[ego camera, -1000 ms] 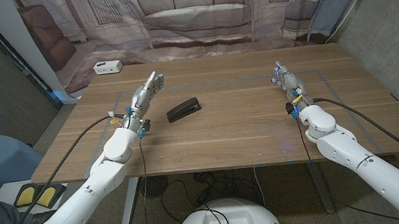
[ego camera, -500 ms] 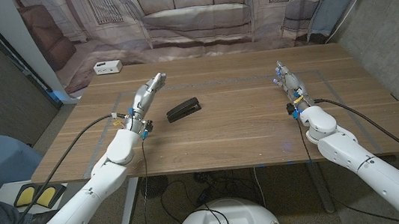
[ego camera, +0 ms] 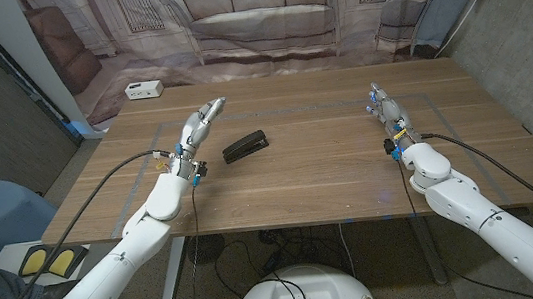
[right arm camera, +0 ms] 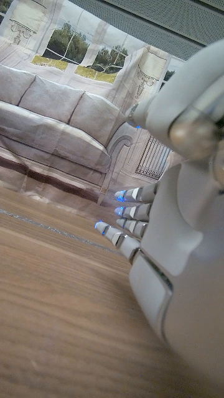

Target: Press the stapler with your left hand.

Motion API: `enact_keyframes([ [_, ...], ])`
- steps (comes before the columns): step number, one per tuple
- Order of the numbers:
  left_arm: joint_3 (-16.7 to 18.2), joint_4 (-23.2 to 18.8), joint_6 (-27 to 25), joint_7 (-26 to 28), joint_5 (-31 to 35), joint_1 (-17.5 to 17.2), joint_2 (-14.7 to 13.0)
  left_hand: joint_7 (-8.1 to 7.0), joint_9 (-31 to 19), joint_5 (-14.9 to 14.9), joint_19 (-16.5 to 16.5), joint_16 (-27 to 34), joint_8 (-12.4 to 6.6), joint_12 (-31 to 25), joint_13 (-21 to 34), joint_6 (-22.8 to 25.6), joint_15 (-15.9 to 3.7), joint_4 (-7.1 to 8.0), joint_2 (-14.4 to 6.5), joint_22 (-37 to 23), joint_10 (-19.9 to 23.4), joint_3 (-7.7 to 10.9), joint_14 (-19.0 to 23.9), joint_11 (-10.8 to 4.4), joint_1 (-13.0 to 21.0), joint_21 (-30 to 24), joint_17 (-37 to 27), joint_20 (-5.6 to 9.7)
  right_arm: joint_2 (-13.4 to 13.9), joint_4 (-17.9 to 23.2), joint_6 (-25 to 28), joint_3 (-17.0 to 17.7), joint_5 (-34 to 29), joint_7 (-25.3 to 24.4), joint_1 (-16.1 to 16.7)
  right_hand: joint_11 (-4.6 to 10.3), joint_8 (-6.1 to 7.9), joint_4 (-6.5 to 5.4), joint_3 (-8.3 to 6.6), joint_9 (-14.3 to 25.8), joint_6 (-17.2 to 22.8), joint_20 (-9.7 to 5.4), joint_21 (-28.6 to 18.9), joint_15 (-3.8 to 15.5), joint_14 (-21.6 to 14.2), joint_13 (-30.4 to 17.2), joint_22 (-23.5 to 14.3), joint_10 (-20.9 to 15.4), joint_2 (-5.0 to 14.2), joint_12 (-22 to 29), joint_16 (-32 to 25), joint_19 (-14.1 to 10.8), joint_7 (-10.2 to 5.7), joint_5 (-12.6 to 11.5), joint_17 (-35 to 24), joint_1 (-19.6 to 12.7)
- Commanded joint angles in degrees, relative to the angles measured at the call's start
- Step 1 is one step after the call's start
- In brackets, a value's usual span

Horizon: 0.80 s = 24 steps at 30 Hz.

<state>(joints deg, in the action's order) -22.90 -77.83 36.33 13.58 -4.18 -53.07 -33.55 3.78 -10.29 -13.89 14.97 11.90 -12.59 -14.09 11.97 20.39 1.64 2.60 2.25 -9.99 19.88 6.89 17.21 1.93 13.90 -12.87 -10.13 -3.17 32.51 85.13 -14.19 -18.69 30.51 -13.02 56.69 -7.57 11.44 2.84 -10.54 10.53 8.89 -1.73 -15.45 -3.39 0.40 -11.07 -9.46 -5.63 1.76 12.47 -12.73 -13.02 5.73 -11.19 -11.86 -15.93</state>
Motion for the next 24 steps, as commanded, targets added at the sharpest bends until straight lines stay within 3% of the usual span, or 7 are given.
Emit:
enact_keyframes([
  [1, 0.5, -4.2, -3.0, 5.4, 7.7, -2.0, -1.3, 0.14, -0.1, 0.2, 0.5, 0.2, -0.36, -0.4, 0.0, 0.7, 0.05, -0.44, -0.1, -0.2, 0.5, 0.33, 0.7, -0.31, 0.7, 0.1, -0.1, 0.00, 0.5, 0.9, 0.1, 0.2, -0.1, -0.2, 0.7, -0.24, -0.12, 0.27, -0.02, 0.2, 0.2, -0.02, 0.2, -0.09, -0.5, -0.1, -0.3, -0.7, 0.50, 0.0, -0.1, -0.4, 0.25, 0.2, -0.2, -0.2],
  [14, 0.1, -7.7, -7.6, 11.9, 16.7, -3.0, -2.6, 0.00, -0.1, 0.4, 0.7, 0.1, -0.31, -0.4, -0.1, 1.5, -0.20, -0.73, -0.5, -0.2, 1.2, 0.51, 1.3, -0.49, 1.2, 0.3, -0.1, 0.09, 0.7, 2.3, 0.5, 0.6, 0.0, -0.9, 1.7, -0.29, -0.11, 0.41, 0.01, 0.2, 0.3, 0.04, 0.5, -0.11, -0.6, -0.1, -0.3, -0.8, 0.60, 0.0, -0.1, -0.6, 0.20, 0.2, -0.2, -0.2],
  [24, -1.3, -11.9, -13.9, 15.8, 24.1, -3.6, -4.1, -0.17, -0.1, 0.6, 0.5, -0.3, -0.08, -0.1, -0.2, 1.8, -0.38, -0.94, -0.7, -0.2, 1.0, 0.62, 1.0, -0.71, 1.6, 0.6, -0.1, 0.17, 0.6, 2.4, 0.1, 1.0, 0.4, -1.1, 2.3, -0.39, -0.07, 0.53, 0.05, 0.2, 0.4, 0.14, 0.7, -0.12, -0.7, -0.1, -0.3, -1.0, 0.65, 0.0, -0.1, -0.7, 0.22, 0.3, -0.2, -0.2],
])
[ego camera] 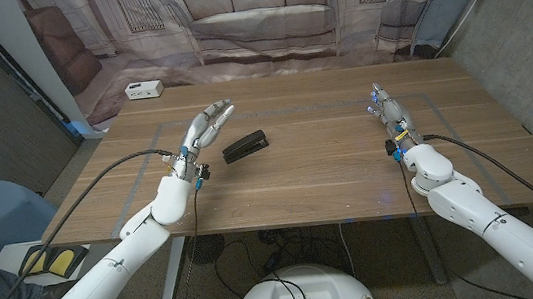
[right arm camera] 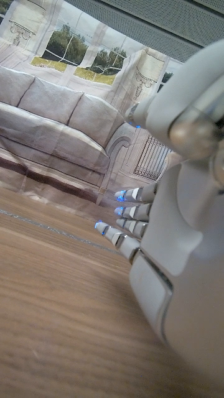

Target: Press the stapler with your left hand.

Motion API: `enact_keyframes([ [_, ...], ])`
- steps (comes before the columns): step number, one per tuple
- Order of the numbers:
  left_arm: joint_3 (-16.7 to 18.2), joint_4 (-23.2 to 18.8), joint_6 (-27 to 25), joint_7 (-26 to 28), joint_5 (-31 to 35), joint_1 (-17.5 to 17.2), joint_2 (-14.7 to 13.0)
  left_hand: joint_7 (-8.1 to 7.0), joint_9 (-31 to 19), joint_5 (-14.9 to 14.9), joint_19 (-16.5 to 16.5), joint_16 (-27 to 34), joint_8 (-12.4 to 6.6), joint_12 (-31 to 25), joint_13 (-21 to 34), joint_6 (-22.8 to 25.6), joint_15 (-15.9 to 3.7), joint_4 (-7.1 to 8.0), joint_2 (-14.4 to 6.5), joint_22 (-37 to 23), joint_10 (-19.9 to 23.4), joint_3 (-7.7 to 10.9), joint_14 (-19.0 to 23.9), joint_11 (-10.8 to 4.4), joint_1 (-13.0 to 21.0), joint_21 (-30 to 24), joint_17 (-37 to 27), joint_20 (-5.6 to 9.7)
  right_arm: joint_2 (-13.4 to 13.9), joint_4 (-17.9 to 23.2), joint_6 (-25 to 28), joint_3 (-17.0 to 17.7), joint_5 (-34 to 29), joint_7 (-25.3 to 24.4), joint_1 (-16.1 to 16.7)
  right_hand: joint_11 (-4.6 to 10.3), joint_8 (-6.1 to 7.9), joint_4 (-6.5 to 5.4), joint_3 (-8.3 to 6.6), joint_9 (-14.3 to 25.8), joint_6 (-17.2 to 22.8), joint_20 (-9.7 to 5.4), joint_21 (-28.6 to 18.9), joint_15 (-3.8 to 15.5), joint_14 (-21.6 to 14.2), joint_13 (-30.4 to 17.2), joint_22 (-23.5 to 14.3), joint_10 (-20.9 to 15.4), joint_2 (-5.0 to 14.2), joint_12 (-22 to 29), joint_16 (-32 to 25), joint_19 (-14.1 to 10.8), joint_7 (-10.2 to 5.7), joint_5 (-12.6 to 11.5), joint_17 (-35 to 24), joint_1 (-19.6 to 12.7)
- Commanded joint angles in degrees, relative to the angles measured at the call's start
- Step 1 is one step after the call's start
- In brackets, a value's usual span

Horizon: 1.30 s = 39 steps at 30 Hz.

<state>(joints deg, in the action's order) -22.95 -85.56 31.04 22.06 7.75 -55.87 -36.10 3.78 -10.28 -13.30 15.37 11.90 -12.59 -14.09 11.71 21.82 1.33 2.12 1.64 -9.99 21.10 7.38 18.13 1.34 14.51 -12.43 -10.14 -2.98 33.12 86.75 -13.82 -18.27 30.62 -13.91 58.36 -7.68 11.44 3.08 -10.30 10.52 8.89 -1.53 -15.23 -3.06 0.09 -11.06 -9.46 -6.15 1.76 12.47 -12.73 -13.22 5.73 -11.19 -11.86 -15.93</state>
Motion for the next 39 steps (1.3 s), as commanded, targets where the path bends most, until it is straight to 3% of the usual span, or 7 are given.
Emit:
enact_keyframes([
  [1, -1.4, -4.5, -9.0, 7.7, 12.7, -0.8, -1.7, -0.13, -0.1, 0.0, 0.1, -0.3, -0.07, -0.1, 0.0, 0.4, -0.05, -0.47, -0.1, -0.2, -0.2, 0.13, 0.1, -0.27, 1.0, 0.1, -0.1, -0.01, 0.0, 0.8, -0.3, 0.6, 0.2, -0.2, 0.7, -0.28, -0.06, 0.30, -0.19, 0.2, 0.5, -0.08, 0.4, -0.45, -0.4, -0.1, -0.3, -0.5, 0.66, 0.0, -0.1, -0.5, 0.22, 0.3, -0.2, -0.2],
  [14, -3.3, -11.4, -19.7, 7.8, 19.6, -1.6, -4.9, -0.54, -0.2, 0.3, -1.2, -0.9, 0.60, 0.6, -0.1, -0.1, -0.40, -0.77, -0.4, -0.2, -1.2, 0.21, -0.9, -0.45, 1.5, 0.8, -0.1, 0.14, 0.2, 1.1, -1.2, 1.1, 0.3, -0.3, 1.6, -0.39, 0.04, 0.41, -0.12, 0.2, 0.9, 0.04, 0.6, -0.37, -0.7, -0.1, -0.3, -1.0, 0.70, 0.0, -0.1, -0.8, 0.17, 0.3, -0.3, -0.2],
  [36, -7.7, -16.1, -31.0, -2.7, 20.9, 2.9, -8.4, -0.72, -0.2, 0.7, -2.4, -1.4, 1.27, 1.4, -0.1, -1.0, -0.31, -0.88, -0.7, -0.3, -2.5, 0.15, -2.4, -0.24, 1.6, 1.3, -0.2, 0.28, -0.8, -0.4, -0.9, 0.6, 0.6, 0.0, 0.6, -0.60, 0.04, 0.60, -0.08, 0.2, 1.2, 0.05, 1.0, -0.44, -1.0, -0.2, -0.3, -1.2, 0.90, 0.0, -0.1, -1.1, 0.21, 0.4, -0.3, -0.2],
  [39, -8.3, -16.7, -32.8, -4.2, 21.5, 3.5, -8.8, -0.46, -0.2, 0.9, -1.0, -0.9, 0.83, 0.9, -0.1, 0.4, -0.46, -0.85, -0.8, -0.3, -1.1, 0.03, -1.2, -0.44, 1.4, 0.7, -0.2, 0.39, -1.0, -0.7, -0.8, 0.5, 0.6, 0.0, 0.3, -0.58, 0.05, 0.62, -0.07, 0.2, 1.2, 0.05, 1.0, -0.47, -1.0, -0.2, -0.3, -1.2, 0.92, 0.0, -0.1, -1.1, 0.21, 0.4, -0.3, -0.2],
])
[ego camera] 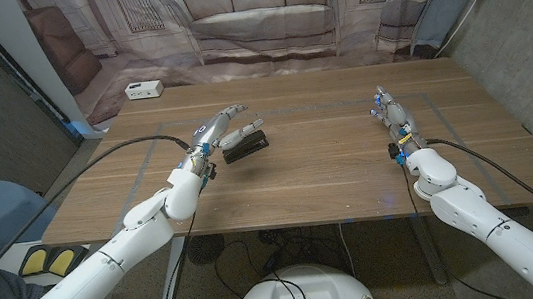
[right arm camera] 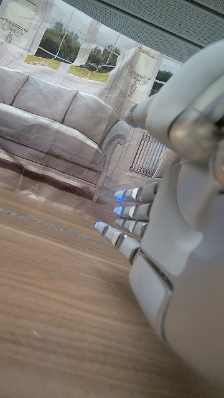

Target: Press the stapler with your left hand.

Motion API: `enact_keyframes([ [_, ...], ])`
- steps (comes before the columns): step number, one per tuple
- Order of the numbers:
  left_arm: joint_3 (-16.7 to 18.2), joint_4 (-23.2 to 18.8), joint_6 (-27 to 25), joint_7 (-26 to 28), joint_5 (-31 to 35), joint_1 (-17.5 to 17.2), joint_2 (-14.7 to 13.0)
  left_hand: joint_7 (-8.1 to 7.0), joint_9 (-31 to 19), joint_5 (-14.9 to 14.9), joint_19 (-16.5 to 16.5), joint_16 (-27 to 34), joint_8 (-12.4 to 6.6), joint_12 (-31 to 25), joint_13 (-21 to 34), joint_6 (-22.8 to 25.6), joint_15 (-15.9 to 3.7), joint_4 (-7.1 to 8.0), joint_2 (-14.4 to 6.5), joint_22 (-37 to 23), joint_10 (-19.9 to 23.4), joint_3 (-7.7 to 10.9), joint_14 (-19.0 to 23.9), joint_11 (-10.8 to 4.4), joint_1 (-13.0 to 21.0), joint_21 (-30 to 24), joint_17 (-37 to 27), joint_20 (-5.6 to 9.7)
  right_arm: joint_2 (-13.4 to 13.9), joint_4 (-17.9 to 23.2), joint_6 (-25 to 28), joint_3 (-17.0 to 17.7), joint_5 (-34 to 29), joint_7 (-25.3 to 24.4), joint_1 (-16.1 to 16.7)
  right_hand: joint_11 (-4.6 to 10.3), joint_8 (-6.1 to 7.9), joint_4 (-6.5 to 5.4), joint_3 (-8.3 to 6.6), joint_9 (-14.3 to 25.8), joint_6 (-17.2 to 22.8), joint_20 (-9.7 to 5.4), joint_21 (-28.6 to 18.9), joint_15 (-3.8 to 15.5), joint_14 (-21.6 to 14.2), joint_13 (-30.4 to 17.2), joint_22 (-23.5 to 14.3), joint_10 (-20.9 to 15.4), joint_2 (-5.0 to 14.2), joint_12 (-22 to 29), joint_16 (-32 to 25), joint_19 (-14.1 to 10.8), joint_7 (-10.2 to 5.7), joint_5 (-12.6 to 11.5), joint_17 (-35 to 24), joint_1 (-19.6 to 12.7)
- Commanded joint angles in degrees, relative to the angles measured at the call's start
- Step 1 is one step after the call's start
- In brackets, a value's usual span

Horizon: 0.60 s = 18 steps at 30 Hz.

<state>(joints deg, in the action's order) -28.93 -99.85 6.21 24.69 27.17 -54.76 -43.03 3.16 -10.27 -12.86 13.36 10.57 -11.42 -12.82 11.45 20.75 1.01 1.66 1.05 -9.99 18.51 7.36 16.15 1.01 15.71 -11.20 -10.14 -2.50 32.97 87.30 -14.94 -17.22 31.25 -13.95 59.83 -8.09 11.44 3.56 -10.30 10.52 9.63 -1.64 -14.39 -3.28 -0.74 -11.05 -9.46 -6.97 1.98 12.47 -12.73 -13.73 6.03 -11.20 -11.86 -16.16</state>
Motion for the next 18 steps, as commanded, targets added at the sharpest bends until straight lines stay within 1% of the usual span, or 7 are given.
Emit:
enact_keyframes([
  [1, -2.5, -2.4, -8.2, -7.6, 1.9, 2.8, -2.0, 0.04, -0.2, 0.5, 1.3, 0.7, -0.47, -0.6, 0.1, 2.1, -0.14, -0.36, -0.2, -0.3, 2.3, -0.02, 1.4, -0.15, 0.1, -0.6, -0.2, -0.10, -1.0, -1.3, 0.4, -0.6, 0.1, 0.0, -1.3, -0.14, 0.05, 0.16, -0.07, 0.2, 0.5, 0.20, 0.2, -0.26, -0.2, -0.2, -0.3, -0.4, 0.71, 0.0, -0.1, -0.7, -0.08, 0.4, -0.3, 0.0],
  [5, -3.4, -2.5, -9.4, -8.9, 2.6, 3.8, -2.3, 0.47, -0.2, 0.6, 2.5, 1.0, -0.85, -0.9, 0.1, 3.8, -0.28, -0.32, -0.3, -0.4, 3.5, -0.21, 2.7, -0.50, -0.1, -1.0, -0.2, -0.24, -1.2, -1.7, 0.4, -0.8, 0.1, -0.1, -1.6, -0.07, 0.05, 0.17, -0.06, 0.2, 0.5, 0.25, 0.3, -0.28, -0.3, -0.2, -0.3, -0.5, 0.75, 0.0, -0.1, -0.7, -0.03, 0.4, -0.3, 0.0],
  [12, -4.3, -3.1, -10.5, -10.1, 3.3, 4.8, -2.8, 0.32, -0.2, 0.7, 2.5, 0.9, -1.01, -1.1, 0.1, 5.0, -0.46, -0.31, -0.3, -0.4, 4.5, -0.33, 2.8, -1.13, -0.2, -0.9, -0.2, -0.05, -1.4, -1.8, 0.5, -0.8, 0.1, -0.4, -1.6, -0.12, 0.09, 0.23, -0.06, 0.2, 0.7, 0.28, 0.4, -0.27, -0.4, -0.2, -0.3, -0.6, 0.81, 0.0, -0.1, -0.8, -0.02, 0.4, -0.3, 0.0],
  [15, -4.9, -3.6, -11.6, -11.9, 3.6, 5.4, -3.0, 0.23, -0.2, 0.8, 2.4, 0.9, -1.40, -1.1, 0.1, 6.5, -0.50, -0.32, -0.4, -0.4, 4.9, -0.37, 3.1, -0.88, -0.2, -0.8, -0.2, 0.04, -1.5, -1.8, 0.5, -0.7, 0.2, -0.7, -1.6, -0.10, 0.09, 0.25, -0.06, 0.2, 0.8, 0.31, 0.4, -0.28, -0.4, -0.2, -0.4, -0.7, 0.85, 0.0, -0.1, -0.8, -0.09, 0.4, -0.3, 0.0],
  [16, -5.2, -3.9, -12.0, -12.7, 3.8, 5.7, -3.1, 0.08, -0.1, 0.8, 3.6, 1.3, -1.48, -1.3, 0.1, 7.5, -0.54, -0.35, -0.6, -0.5, 5.8, -0.39, 4.5, -0.79, -0.2, -1.2, -0.2, 0.20, -1.5, -1.8, 0.4, -0.8, 0.1, -0.7, -1.6, -0.14, 0.11, 0.27, -0.06, 0.2, 0.8, 0.29, 0.4, -0.28, -0.4, -0.2, -0.4, -0.8, 0.88, 0.0, -0.1, -0.9, -0.07, 0.4, -0.3, 0.0],
  [17, -5.5, -4.1, -12.4, -13.4, 4.3, 6.0, -3.3, 0.41, -0.1, 0.9, 4.6, 1.5, -1.56, -1.6, 0.1, 8.4, -0.68, -0.38, -0.6, -0.5, 6.9, -0.44, 5.5, -0.73, -0.2, -1.5, -0.2, 0.18, -1.6, -1.7, 0.6, -0.7, 0.4, -0.8, -1.5, -0.13, 0.15, 0.29, -0.08, 0.2, 0.9, 0.31, 0.4, -0.27, -0.4, -0.2, -0.4, -0.9, 0.92, 0.0, -0.1, -0.9, -0.11, 0.4, -0.3, 0.0],
  [18, -5.8, -4.4, -12.9, -13.9, 4.8, 6.2, -3.4, 0.35, -0.1, 0.9, 5.5, 1.7, -1.61, -1.9, 0.1, 9.1, -0.57, -0.41, -0.7, -0.5, 7.9, -0.48, 6.4, -0.48, -0.2, -1.8, -0.3, 0.29, -1.6, -1.8, 0.5, -0.7, 0.2, -0.8, -1.5, -0.10, 0.17, 0.32, -0.10, 0.2, 1.0, 0.32, 0.4, -0.27, -0.5, -0.2, -0.4, -0.9, 0.95, 0.0, -0.1, -0.9, -0.09, 0.4, -0.3, -0.1],
])
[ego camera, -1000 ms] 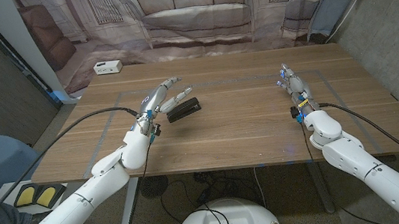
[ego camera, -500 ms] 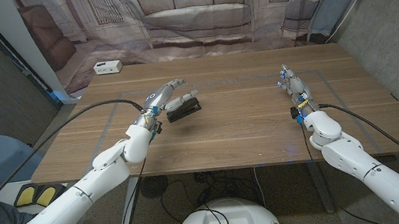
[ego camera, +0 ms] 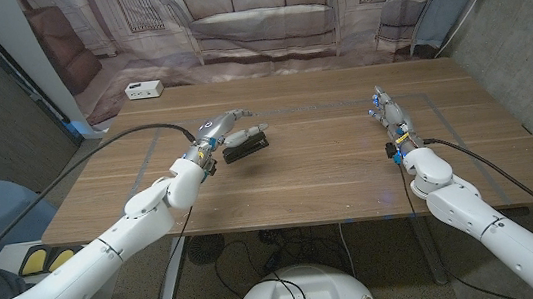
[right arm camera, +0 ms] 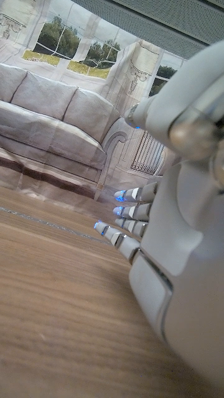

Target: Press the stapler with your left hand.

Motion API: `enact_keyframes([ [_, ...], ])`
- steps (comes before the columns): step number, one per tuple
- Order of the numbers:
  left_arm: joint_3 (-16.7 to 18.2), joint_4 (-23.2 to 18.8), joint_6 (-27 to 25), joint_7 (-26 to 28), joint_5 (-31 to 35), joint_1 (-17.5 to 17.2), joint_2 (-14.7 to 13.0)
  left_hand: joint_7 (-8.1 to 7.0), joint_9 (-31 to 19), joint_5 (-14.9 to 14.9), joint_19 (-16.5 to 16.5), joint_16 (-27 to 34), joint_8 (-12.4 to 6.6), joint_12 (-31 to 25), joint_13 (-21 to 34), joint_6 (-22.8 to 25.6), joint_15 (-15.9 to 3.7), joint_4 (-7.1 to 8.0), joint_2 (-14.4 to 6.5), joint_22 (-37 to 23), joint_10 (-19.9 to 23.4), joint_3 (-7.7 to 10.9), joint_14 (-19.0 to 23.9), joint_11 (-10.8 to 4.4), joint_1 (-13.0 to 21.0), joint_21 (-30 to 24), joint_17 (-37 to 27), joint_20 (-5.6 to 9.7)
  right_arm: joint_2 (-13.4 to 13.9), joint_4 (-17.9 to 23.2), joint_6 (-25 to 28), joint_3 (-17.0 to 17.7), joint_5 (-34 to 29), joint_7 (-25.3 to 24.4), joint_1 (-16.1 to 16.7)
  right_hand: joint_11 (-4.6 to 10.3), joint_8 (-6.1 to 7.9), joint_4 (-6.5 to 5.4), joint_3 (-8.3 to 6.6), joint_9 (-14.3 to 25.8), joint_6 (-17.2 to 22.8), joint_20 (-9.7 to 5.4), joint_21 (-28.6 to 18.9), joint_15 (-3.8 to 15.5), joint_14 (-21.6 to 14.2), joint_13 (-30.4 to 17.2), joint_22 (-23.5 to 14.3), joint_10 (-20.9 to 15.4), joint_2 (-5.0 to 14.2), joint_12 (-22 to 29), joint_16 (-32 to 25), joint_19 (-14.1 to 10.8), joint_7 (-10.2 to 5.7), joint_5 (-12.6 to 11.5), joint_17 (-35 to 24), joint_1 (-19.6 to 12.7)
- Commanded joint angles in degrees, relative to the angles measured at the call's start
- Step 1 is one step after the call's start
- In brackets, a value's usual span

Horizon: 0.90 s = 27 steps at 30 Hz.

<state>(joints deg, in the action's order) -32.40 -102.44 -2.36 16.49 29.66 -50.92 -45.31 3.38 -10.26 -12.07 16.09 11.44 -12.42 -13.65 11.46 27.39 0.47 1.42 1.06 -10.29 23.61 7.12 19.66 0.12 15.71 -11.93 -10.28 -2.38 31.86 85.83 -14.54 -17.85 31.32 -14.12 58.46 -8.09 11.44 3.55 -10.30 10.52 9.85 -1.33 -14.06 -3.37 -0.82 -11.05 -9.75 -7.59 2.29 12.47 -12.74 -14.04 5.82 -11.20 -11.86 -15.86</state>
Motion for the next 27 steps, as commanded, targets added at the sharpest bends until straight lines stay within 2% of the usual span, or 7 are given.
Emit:
enact_keyframes([
  [1, -2.6, -2.1, -4.7, -6.1, 2.7, 2.5, -1.2, 0.23, -0.1, 0.1, 3.4, 1.0, -0.67, -1.0, 0.1, 3.0, 0.09, -0.18, -0.7, -0.3, 3.0, -0.28, 3.8, 0.40, -0.2, -1.3, -0.1, 0.24, -0.4, -0.4, 0.0, -0.1, 0.0, -0.5, -0.2, -0.17, 0.19, 0.34, -0.11, 0.2, 0.9, 0.01, 0.1, -0.23, -0.5, -0.2, -0.1, -0.4, 0.68, 0.1, -0.1, -0.6, 0.07, 0.4, -0.3, -0.4],
  [15, -3.7, -4.6, -8.5, -8.8, 5.9, 3.2, -1.9, -0.44, -0.1, 0.2, 5.6, 1.2, -0.87, -1.3, 0.1, 6.1, -0.51, -0.31, -1.0, -0.5, 5.6, -0.46, 6.0, -0.55, -0.2, -1.8, -0.2, -0.28, -0.1, 0.0, 0.3, 0.3, 0.6, -0.5, 0.3, -0.22, 0.22, 0.49, -0.17, 0.2, 1.2, 0.09, 0.3, -0.30, -0.6, -0.2, -0.1, -0.6, 0.87, 0.0, -0.1, -0.8, -0.04, 0.4, -0.3, -0.5],
  [19, -4.4, -4.8, -9.1, -9.6, 6.9, 3.8, -1.9, 0.08, -0.2, 0.2, 5.8, 1.2, -1.21, -1.8, 0.1, 8.2, -0.66, -0.38, -1.0, -0.5, 7.6, -0.57, 7.1, -0.24, -0.3, -1.7, -0.1, -0.32, 0.0, 0.1, 0.3, 0.4, 0.7, -0.5, 0.4, -0.20, 0.21, 0.53, -0.19, 0.2, 1.2, 0.09, 0.4, -0.30, -0.7, -0.2, -0.1, -0.6, 0.93, 0.0, -0.1, -0.8, -0.03, 0.4, -0.3, -0.5],
  [21, -4.6, -5.1, -9.5, -10.1, 7.6, 4.0, -1.9, 0.05, -0.2, 0.2, 6.0, 1.2, -1.48, -1.9, 0.1, 9.6, -0.87, -0.41, -1.0, -0.5, 8.4, -0.64, 7.7, 0.78, -0.3, -1.7, -0.1, -0.14, 0.1, 0.0, 0.4, 0.4, 0.7, -0.6, 0.4, -0.18, 0.21, 0.55, -0.22, 0.2, 1.2, 0.07, 0.4, -0.32, -0.7, -0.2, -0.1, -0.6, 1.00, 0.0, -0.1, -0.9, -0.04, 0.4, -0.3, -0.6],
  [27, -4.9, -5.9, -11.1, -11.3, 9.2, 4.3, -2.2, -0.13, -0.2, 0.2, 6.6, 1.3, -1.86, -2.0, 0.0, 11.9, -1.02, -0.47, -1.1, -0.6, 9.5, -0.72, 9.1, 0.77, -0.3, -1.8, -0.1, 0.11, -0.1, -0.4, 0.3, 0.4, 1.0, -0.3, 0.1, -0.23, 0.20, 0.59, -0.25, 0.2, 1.3, 0.05, 0.5, -0.33, -0.7, -0.2, -0.1, -0.6, 1.10, 0.0, -0.1, -0.9, -0.04, 0.4, -0.3, -0.6],
])
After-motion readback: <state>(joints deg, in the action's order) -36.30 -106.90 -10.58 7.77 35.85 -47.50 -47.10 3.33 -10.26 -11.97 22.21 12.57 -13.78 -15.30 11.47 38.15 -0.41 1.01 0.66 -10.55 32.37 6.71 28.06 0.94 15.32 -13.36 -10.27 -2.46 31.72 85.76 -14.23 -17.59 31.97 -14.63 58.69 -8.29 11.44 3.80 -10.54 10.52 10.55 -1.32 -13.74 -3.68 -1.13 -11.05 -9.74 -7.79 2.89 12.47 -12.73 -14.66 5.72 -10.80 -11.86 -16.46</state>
